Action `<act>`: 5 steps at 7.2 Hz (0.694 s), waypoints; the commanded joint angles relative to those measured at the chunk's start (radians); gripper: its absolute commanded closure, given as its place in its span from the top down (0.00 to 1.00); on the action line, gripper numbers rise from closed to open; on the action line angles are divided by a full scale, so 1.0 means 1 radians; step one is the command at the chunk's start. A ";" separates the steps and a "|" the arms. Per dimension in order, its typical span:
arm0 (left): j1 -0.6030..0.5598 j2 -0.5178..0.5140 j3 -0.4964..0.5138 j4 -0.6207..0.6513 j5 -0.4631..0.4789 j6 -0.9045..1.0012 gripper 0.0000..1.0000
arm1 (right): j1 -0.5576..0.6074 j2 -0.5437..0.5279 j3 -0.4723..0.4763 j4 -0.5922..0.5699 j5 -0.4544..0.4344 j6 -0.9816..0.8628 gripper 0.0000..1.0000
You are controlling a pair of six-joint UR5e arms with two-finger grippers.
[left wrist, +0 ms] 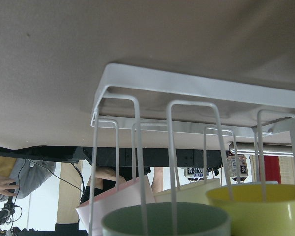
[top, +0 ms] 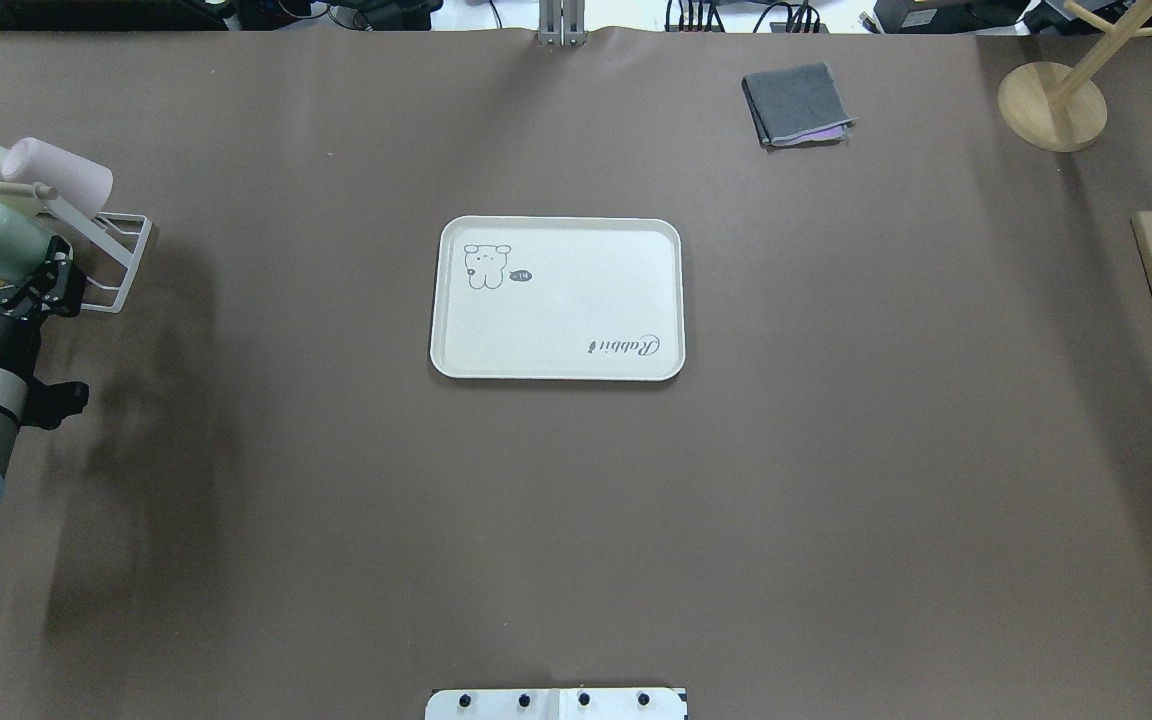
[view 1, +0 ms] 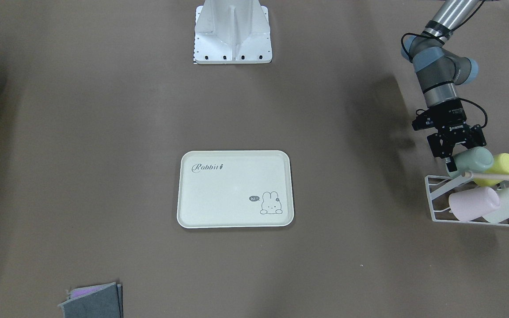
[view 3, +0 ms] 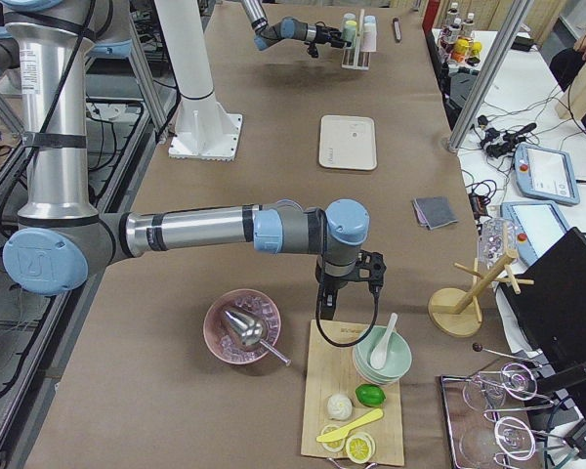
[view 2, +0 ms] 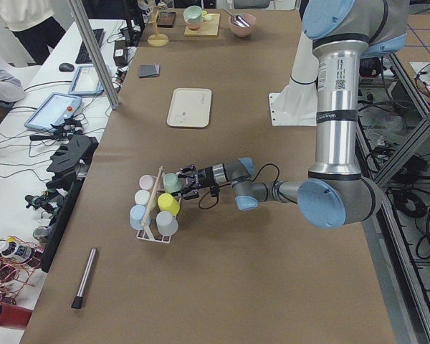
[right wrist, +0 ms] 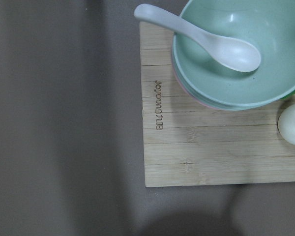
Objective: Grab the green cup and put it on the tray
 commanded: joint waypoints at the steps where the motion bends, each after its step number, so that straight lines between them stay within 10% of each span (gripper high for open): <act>1: 0.000 0.002 -0.004 -0.042 0.012 0.047 0.81 | -0.003 0.000 0.000 0.000 0.000 0.000 1.00; 5: -0.005 0.029 -0.085 -0.043 0.010 0.107 0.81 | -0.014 0.000 0.000 0.000 0.000 0.001 1.00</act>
